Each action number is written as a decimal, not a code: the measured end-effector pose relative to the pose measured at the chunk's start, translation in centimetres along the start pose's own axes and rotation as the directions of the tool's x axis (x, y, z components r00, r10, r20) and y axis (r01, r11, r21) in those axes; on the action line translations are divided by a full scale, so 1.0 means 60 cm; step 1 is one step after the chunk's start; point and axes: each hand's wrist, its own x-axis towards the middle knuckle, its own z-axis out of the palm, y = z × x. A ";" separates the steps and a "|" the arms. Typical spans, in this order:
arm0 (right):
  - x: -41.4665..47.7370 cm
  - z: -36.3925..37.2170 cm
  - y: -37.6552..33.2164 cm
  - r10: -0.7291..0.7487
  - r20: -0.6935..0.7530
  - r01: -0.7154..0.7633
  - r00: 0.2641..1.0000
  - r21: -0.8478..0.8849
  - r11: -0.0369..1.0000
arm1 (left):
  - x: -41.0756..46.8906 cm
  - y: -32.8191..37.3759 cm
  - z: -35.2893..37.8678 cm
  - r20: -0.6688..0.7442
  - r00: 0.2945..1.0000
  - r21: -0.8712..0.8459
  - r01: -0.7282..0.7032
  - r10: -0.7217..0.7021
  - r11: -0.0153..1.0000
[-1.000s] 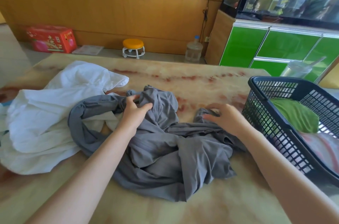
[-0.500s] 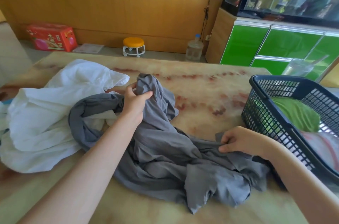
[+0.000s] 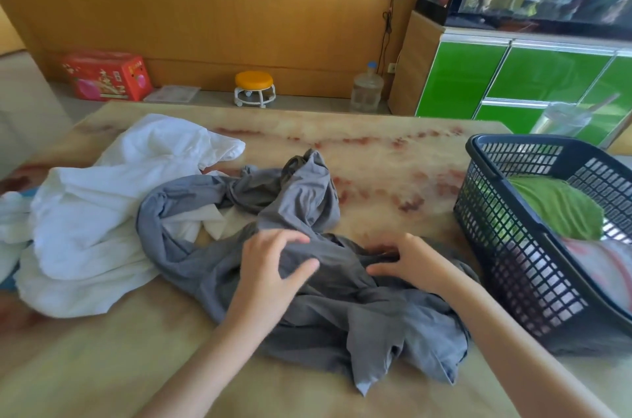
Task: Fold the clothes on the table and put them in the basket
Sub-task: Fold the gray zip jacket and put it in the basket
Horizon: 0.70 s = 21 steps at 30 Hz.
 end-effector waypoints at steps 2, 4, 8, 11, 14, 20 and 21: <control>0.001 0.002 0.002 0.016 -0.013 -0.016 1.000 0.071 0.997 | -0.038 0.004 0.020 0.051 0.999 0.015 -0.010 0.009 1.000; 0.003 0.003 0.002 0.033 -0.008 -0.031 0.999 0.170 0.985 | -0.062 0.005 0.037 0.102 0.994 0.068 0.042 -0.049 0.997; -0.005 0.000 -0.007 0.003 0.082 -0.017 0.997 0.165 0.986 | -0.094 0.014 0.044 0.289 0.939 0.254 0.110 -0.184 0.961; -0.015 0.002 -0.008 -0.015 0.185 0.014 0.983 0.003 1.000 | -0.105 0.010 0.047 0.371 0.916 0.330 0.025 -0.154 0.944; -0.031 -0.003 -0.003 0.013 0.191 -0.007 0.981 -0.028 1.000 | -0.109 -0.022 0.055 0.335 0.942 0.276 -0.058 -0.039 0.959; -0.069 -0.002 0.010 0.064 0.152 -0.048 0.986 -0.109 0.993 | -0.111 -0.063 0.029 0.197 0.976 0.106 -0.112 0.089 0.988; -0.074 -0.002 0.008 0.070 0.149 -0.054 0.986 -0.112 0.992 | -0.112 -0.065 0.018 0.201 0.972 0.089 -0.142 0.122 0.986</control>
